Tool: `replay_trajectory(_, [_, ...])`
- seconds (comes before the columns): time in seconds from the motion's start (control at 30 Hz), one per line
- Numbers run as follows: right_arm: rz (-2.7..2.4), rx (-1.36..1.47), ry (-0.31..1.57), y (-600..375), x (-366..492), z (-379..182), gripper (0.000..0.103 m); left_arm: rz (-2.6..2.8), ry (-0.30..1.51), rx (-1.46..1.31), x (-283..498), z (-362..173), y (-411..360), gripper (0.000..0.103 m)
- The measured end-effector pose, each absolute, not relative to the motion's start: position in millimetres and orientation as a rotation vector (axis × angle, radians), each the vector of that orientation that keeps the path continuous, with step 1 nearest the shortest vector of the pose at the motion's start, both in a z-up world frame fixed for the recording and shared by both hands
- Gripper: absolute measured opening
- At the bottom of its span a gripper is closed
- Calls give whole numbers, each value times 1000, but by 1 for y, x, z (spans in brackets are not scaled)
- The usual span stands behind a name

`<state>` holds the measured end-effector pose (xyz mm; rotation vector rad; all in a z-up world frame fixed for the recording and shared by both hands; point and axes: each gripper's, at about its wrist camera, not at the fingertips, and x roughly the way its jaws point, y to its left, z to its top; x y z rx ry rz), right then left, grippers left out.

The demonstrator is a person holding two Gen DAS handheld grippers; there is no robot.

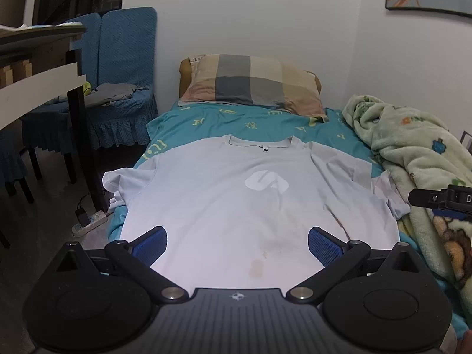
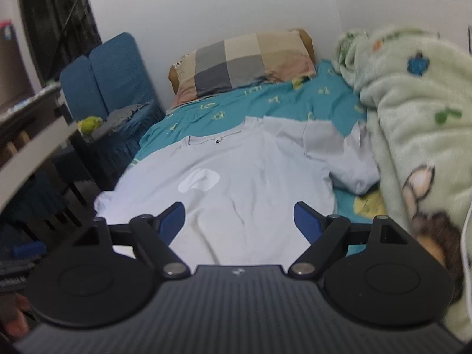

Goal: Fold clothes
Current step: 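Move the right gripper to the sleeve beside the green blanket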

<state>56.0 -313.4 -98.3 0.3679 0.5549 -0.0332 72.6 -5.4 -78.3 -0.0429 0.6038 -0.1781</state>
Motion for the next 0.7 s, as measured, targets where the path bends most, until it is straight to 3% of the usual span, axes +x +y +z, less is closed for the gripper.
replay_trajectory(0.3, [-235,1092,700,-428,108,-159,83,-166,602,-69,67,-79,0,103])
replay_trajectory(0.7, [-403,1173,651,-460,194,-229,84,-154,660,-53,101,-115,-3,103])
